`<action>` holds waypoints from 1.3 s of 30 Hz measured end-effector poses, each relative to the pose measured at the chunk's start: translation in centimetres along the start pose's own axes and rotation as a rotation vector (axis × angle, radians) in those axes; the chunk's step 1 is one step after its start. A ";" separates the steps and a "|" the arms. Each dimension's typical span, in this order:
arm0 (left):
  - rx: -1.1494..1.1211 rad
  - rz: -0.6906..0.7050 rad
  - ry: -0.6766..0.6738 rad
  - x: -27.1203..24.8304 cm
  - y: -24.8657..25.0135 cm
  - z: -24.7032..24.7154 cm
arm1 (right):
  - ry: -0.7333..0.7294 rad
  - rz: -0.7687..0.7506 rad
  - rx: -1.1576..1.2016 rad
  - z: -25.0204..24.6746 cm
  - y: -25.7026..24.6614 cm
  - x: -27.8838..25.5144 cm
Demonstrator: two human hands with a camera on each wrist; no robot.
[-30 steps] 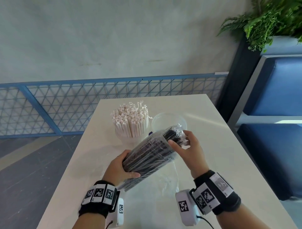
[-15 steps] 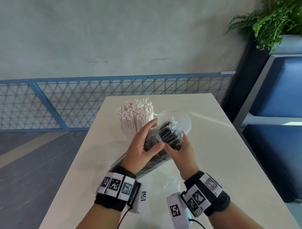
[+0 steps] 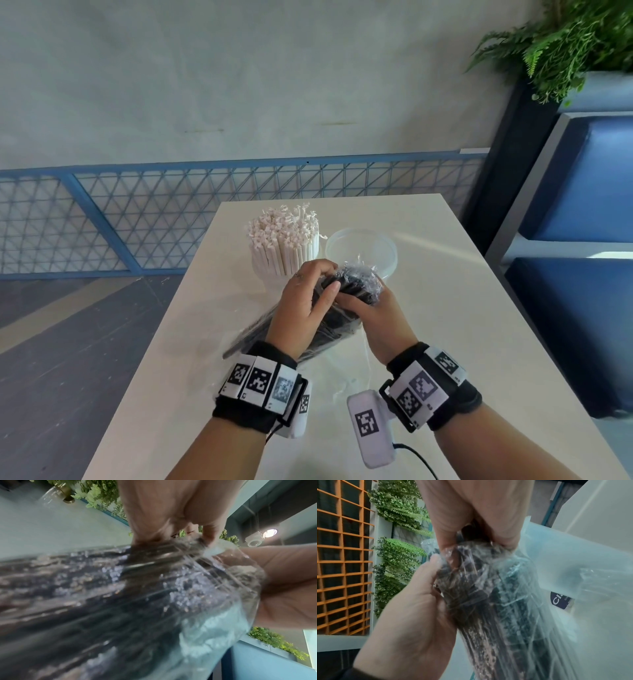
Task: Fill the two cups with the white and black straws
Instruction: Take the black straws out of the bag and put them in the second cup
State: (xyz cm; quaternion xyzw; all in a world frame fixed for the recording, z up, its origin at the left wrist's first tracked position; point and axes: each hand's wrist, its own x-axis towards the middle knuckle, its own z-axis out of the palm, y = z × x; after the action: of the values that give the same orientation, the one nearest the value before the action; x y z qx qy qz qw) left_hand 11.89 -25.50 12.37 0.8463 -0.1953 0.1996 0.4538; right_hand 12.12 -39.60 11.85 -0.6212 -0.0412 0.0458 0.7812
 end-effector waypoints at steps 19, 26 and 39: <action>0.061 -0.371 -0.281 -1.3 -3.5 -2.1 | 0.167 -0.159 0.127 -1.7 -3.6 1.6; -0.149 -0.391 -0.200 -1.5 -3.7 -2.4 | 0.083 -0.156 0.192 0.0 -1.8 0.1; -0.262 -0.421 -0.155 -1.4 -3.9 -2.4 | 0.151 -0.050 0.353 0.3 -4.6 2.9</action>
State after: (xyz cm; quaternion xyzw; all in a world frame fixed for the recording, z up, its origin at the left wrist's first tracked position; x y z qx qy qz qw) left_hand 12.29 -21.28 10.15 0.8151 -0.0734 0.0083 0.5746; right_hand 15.05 -40.04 16.44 -0.4750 0.0109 -0.0137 0.8798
